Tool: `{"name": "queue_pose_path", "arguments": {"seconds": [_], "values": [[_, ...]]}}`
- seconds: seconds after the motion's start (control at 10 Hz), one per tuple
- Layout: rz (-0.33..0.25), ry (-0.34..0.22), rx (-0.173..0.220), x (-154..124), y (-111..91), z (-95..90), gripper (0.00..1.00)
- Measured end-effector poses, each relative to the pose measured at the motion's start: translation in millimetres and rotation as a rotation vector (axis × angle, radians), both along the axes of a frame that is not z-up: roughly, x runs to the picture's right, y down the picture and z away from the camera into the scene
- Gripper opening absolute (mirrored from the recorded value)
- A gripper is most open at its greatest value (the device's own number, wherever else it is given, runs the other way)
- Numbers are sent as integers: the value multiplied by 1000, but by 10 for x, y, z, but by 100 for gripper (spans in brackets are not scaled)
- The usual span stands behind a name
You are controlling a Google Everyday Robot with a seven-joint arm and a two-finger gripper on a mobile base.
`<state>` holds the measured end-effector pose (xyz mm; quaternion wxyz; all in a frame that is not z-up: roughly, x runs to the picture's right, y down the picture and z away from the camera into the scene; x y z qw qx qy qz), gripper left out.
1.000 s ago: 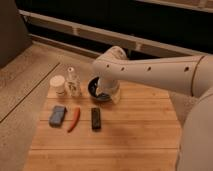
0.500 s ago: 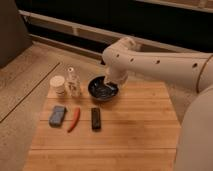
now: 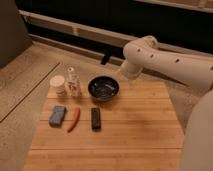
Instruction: Pick up the ceramic bowl
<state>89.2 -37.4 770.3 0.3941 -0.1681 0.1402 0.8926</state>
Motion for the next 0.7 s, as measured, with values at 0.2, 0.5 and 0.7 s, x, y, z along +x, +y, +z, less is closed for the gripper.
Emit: {"name": "queue_pose_path", "arguments": {"seconds": [0.2,0.5,0.7], "values": [[-66,-79,-6,-234,45,87,65],[-142,-153,-69,-468,263,302,65],[-153,-161,-120,-436,406,458,65]]}}
